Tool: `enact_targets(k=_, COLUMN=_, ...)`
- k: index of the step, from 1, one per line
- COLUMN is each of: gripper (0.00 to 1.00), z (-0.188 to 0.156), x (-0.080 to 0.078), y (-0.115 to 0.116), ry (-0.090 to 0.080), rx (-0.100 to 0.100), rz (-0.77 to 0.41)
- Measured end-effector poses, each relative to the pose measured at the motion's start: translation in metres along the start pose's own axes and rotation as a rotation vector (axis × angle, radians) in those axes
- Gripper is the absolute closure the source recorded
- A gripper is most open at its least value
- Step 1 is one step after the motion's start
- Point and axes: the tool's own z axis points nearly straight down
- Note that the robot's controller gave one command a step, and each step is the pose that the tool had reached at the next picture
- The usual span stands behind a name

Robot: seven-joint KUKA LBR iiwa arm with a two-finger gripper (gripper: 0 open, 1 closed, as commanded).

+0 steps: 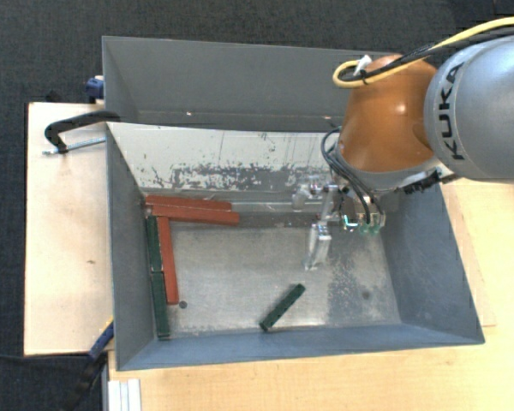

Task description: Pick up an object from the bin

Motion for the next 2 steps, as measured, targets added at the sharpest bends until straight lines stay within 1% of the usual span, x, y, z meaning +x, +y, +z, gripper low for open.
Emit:
enact_targets(k=1, gripper=0.00, z=-0.004, x=-0.002, y=0.000, ry=-0.008, rx=0.000, rz=0.001)
enact_targets(k=2, gripper=0.00, z=0.040, x=0.028, y=0.006, ry=-0.016, rx=0.000, rz=0.003)
